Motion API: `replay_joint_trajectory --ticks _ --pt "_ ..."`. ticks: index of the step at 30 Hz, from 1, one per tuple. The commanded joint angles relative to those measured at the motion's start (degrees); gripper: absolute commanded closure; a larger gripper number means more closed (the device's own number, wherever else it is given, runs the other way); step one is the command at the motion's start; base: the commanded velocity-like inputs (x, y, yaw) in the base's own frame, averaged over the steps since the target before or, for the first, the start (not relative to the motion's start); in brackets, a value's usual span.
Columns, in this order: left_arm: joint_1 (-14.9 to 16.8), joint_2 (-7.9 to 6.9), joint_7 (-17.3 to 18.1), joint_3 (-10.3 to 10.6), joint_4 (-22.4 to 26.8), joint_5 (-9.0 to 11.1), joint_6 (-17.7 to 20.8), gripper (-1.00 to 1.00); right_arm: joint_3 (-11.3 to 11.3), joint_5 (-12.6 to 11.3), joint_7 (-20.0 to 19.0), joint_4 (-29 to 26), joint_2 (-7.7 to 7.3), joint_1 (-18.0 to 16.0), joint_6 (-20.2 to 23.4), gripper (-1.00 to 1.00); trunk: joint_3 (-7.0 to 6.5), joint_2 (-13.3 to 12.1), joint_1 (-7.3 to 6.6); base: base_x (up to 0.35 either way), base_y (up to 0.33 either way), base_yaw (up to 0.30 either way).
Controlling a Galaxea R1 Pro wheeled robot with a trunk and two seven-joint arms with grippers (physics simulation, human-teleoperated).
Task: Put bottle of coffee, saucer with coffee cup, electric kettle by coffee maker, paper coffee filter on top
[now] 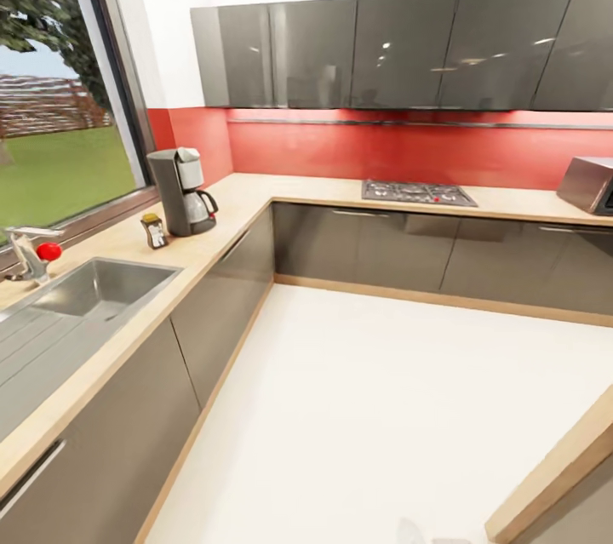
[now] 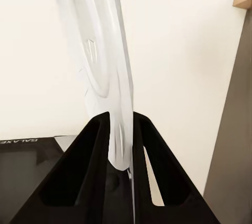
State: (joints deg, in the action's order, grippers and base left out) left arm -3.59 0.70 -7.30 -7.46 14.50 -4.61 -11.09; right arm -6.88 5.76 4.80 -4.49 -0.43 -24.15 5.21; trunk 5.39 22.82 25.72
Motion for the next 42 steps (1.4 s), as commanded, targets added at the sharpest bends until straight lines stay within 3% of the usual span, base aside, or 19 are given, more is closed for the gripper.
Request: replay_joint_trajectory --ticks 1,34,42 --pt "-0.01 0.03 -0.13 -0.36 0.09 -0.49 -0.07 -1.0 -0.49 0.46 -0.02 -0.13 0.01 -0.02 0.33 1.0 0.1 0.1 0.07 0.337 0.0 0.0" --pt "-0.01 0.02 -0.24 -0.5 0.09 -0.38 -0.07 -1.0 -0.5 0.39 0.03 -0.26 0.26 -0.02 0.33 1.0 0.1 0.1 0.07 0.337 -0.005 0.0" --pt "-0.01 0.17 -0.18 -0.38 0.09 -0.43 -0.07 -1.0 -0.5 0.39 0.01 -0.24 0.26 -0.02 0.33 1.0 0.1 0.1 0.07 0.115 -0.046 0.0"
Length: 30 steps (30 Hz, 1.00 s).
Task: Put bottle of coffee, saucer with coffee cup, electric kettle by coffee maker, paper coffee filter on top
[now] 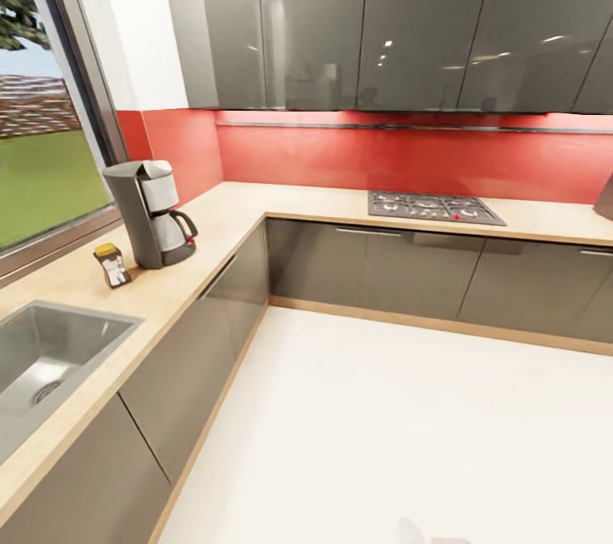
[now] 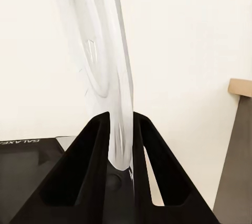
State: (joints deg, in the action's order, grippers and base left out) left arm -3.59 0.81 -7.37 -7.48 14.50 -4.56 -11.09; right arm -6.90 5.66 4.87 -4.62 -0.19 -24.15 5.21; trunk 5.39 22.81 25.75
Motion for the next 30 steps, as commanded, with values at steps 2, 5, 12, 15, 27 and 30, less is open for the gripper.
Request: replay_joint_trajectory --ticks 2,5,12,15,27,30 --pt "-0.01 0.07 -0.1 -0.35 0.09 -0.52 -0.07 -1.0 -0.48 0.49 -0.05 -0.11 0.02 -0.02 0.33 1.0 0.1 0.11 0.04 0.095 -0.004 0.0" --pt "-0.01 0.08 -0.1 -0.31 0.09 -0.65 -0.07 -1.0 -0.48 0.49 -0.06 -0.12 0.02 -0.02 0.33 1.0 0.1 0.11 0.04 0.186 -0.026 0.0" --pt "-0.01 -0.07 -0.1 -0.4 0.09 -0.48 -0.07 -1.0 -0.48 0.49 -0.05 -0.13 0.02 -0.02 0.33 1.0 0.1 0.11 0.04 0.276 -0.111 0.0" --pt "-0.01 -0.08 -0.1 -0.42 0.09 -0.46 -0.07 -1.0 -0.48 0.49 -0.04 -0.13 0.02 -0.02 0.33 1.0 0.1 0.11 0.04 0.287 -0.152 0.0" --pt "-0.01 -0.11 -0.1 -0.43 0.09 -0.53 0.01 -1.0 -0.48 0.49 -0.04 -0.04 -0.07 -0.02 0.33 1.0 0.1 0.11 0.04 0.31 -0.064 0.0" --pt "-0.01 -0.17 -0.17 -0.43 0.09 -0.53 0.01 -1.0 -0.48 0.5 -0.04 -0.04 -0.07 -0.02 0.33 1.0 0.1 0.11 0.04 0.294 -0.138 0.0"
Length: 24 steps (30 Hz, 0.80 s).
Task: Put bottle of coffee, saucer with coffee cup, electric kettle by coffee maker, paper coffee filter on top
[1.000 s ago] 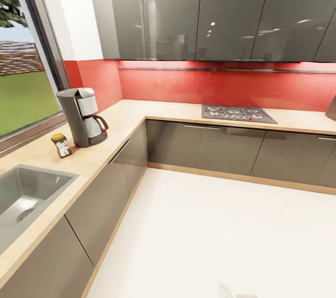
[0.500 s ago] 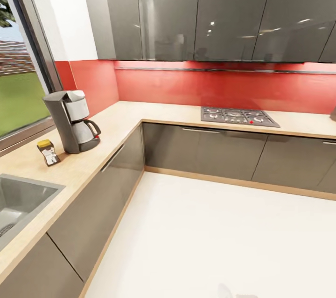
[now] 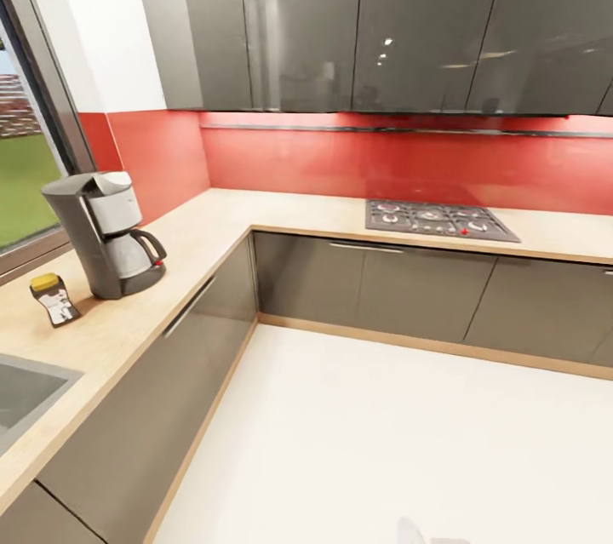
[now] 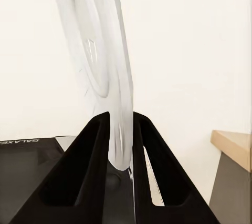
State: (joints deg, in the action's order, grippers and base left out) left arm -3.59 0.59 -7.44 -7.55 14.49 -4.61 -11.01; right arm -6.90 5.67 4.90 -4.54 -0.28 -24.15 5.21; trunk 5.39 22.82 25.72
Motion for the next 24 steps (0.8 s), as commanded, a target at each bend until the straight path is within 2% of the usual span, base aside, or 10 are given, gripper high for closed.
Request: replay_joint_trajectory --ticks 1,24 --pt "-0.01 0.04 -0.15 -0.36 0.1 -0.49 -0.07 -1.0 -0.48 0.49 -0.09 -0.12 0.02 -0.02 0.33 1.0 0.11 0.1 0.06 0.288 -0.155 0.0" --pt "-0.01 0.12 -0.58 -0.36 0.1 -0.49 -0.15 -1.0 -0.39 0.77 -0.25 0.06 -0.16 -0.02 -1.16 1.0 0.11 0.1 0.06 0.283 -0.167 0.0"
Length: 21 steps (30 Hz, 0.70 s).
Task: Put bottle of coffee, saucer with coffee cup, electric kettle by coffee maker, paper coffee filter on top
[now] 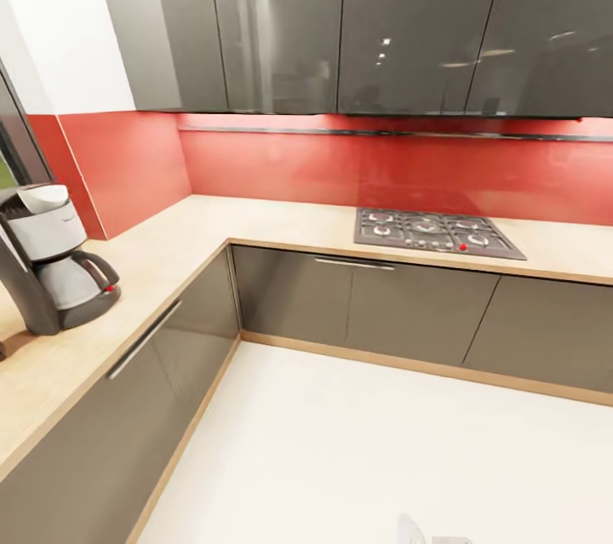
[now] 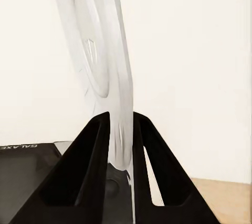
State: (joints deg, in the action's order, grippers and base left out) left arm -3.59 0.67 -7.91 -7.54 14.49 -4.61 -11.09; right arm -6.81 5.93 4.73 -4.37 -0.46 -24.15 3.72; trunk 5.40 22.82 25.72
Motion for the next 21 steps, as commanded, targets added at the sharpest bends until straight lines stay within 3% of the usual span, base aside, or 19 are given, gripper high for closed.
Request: replay_joint_trajectory --ticks 1,11,21 --pt "-0.01 0.04 -0.14 -0.37 0.1 -0.49 -0.07 -1.0 -0.48 0.5 -0.07 -0.11 0.02 -0.01 0.33 1.0 0.1 0.1 0.06 0.283 -0.171 0.0" --pt "-0.01 0.03 -0.18 -0.37 0.1 -0.49 -0.07 -1.0 -0.48 0.44 -0.07 -0.11 0.09 -0.01 0.33 1.0 0.1 0.1 0.06 0.284 -0.168 0.0" --pt "-0.01 0.03 -0.18 -0.37 0.1 -0.49 -0.07 -1.0 -0.48 0.41 -0.15 -0.13 0.17 -0.01 0.33 1.0 0.1 0.1 0.06 0.313 -0.053 0.0"
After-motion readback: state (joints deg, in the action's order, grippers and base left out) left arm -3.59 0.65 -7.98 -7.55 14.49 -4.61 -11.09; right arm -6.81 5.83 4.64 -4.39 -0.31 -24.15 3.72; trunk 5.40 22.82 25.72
